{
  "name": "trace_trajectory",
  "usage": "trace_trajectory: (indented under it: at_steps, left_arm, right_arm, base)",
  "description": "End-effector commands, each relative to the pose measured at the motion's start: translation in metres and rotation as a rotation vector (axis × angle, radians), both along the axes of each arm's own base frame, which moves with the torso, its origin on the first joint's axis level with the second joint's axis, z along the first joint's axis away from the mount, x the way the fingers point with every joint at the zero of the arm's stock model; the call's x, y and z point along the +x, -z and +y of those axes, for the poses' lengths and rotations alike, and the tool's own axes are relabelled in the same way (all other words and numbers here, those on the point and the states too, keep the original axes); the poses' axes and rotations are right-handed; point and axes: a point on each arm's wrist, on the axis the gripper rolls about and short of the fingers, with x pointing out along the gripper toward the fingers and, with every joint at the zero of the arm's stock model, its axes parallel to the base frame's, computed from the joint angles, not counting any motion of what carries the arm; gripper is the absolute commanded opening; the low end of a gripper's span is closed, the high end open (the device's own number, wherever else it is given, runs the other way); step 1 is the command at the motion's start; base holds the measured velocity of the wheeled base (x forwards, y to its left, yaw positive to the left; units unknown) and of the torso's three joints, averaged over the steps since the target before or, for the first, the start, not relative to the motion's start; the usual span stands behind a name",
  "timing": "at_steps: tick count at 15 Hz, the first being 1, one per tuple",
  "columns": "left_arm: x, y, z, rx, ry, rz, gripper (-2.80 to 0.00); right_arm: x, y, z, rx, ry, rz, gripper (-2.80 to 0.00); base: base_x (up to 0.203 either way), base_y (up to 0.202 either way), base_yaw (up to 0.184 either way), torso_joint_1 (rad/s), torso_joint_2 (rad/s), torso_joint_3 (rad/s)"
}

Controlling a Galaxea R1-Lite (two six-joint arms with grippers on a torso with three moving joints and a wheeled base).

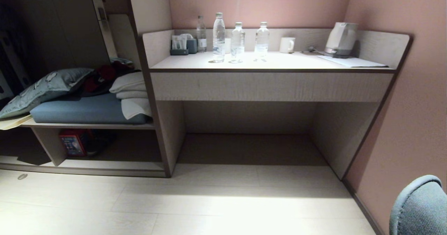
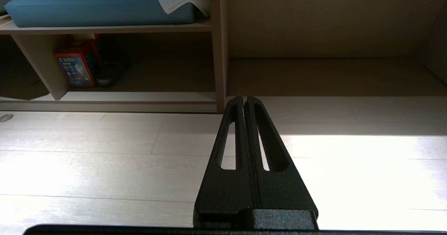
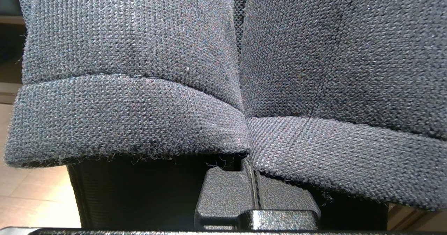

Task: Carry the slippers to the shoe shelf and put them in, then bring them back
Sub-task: Place the slippers into the shoe cabinet

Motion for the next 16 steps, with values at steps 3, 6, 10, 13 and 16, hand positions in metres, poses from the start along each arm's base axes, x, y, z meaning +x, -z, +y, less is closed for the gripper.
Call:
trace_trajectory:
  at_steps: [3,6,10,13,16]
  left_arm:
    - [0.0,0.0,0.0,0.0,-0.002,-0.001,-2.8]
    - [0.0,0.0,0.0,-0.003,-0.002,-0.001,-2.8]
    - [0.0,-0.0001,0.0,-0.003,-0.002,-0.002,-2.8]
    - [0.0,-0.0001,0.0,-0.002,-0.002,-0.002,-2.8]
    - [0.0,0.0,0.0,-0.002,-0.002,-0.001,-2.8]
  right_arm:
    - [0.0002,0.0005,0.0,0.0,0.0,0.002,-2.8]
    - [0.0003,0.0005,0.0,0.0,-0.001,0.004,-2.8]
    - [0.0003,0.0005,0.0,-0.001,0.0,0.003,-2.8]
    - [0.0002,0.0005,0.0,0.0,0.0,0.002,-2.8]
    - [0.0002,0.0005,0.0,0.0,0.0,0.002,-2.8]
  base:
    - [0.0,0.0,0.0,0.0,0.0,0.0]
    - [0.0,0.0,0.0,0.0,0.0,0.0]
    - [0.002,0.145,-0.006,0.001,0.0,0.004]
    - [0.0,0.197,-0.002,0.001,0.0,0.001]
    - [0.0,0.194,0.0,0.002,0.0,0.005]
